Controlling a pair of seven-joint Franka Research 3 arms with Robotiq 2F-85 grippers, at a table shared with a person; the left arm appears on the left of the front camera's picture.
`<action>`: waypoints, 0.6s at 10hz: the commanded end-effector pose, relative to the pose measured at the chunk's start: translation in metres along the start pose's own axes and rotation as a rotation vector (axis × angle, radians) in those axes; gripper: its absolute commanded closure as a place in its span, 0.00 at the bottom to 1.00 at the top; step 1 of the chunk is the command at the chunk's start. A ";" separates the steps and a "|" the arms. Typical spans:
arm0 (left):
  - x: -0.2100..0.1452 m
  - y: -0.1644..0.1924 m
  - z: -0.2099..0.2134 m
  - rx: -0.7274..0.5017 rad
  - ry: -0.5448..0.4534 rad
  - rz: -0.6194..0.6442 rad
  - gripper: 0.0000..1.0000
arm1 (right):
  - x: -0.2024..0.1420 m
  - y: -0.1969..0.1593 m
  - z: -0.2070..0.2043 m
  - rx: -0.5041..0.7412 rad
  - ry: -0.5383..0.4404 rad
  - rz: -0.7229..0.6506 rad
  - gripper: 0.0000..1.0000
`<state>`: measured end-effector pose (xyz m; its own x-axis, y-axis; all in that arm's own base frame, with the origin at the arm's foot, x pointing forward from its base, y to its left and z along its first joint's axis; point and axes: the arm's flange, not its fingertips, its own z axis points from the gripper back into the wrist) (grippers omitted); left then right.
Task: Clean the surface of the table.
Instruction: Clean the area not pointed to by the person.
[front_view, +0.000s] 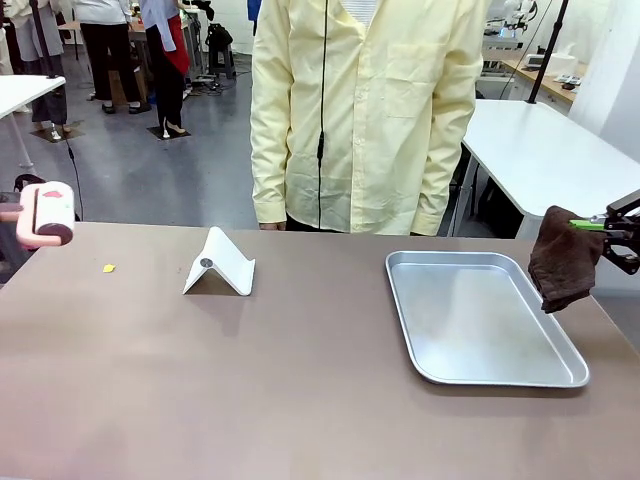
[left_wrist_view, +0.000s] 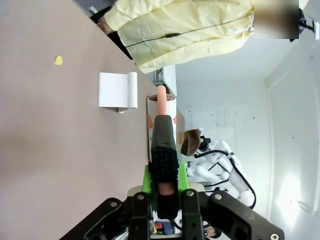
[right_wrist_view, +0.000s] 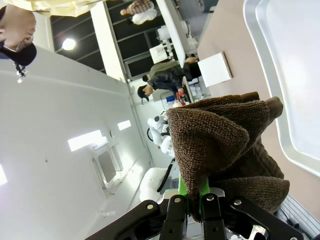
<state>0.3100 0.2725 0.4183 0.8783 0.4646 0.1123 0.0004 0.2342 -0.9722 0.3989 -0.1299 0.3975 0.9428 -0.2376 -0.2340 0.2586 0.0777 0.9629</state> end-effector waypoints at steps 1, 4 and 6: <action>-0.002 0.028 0.018 -0.030 -0.008 0.063 0.78 | -0.001 0.004 0.002 0.023 0.005 0.007 0.92; -0.010 0.036 0.021 -0.017 -0.030 0.088 0.78 | -0.001 0.004 0.002 0.023 0.005 0.007 0.92; -0.010 0.036 0.021 -0.017 -0.030 0.088 0.78 | -0.001 0.004 0.002 0.023 0.005 0.007 0.92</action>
<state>0.2909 0.2975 0.3796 0.8574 0.5144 0.0139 -0.0795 0.1591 -0.9841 0.3990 -0.1297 0.3974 0.9428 -0.2372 -0.2342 0.2587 0.0776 0.9628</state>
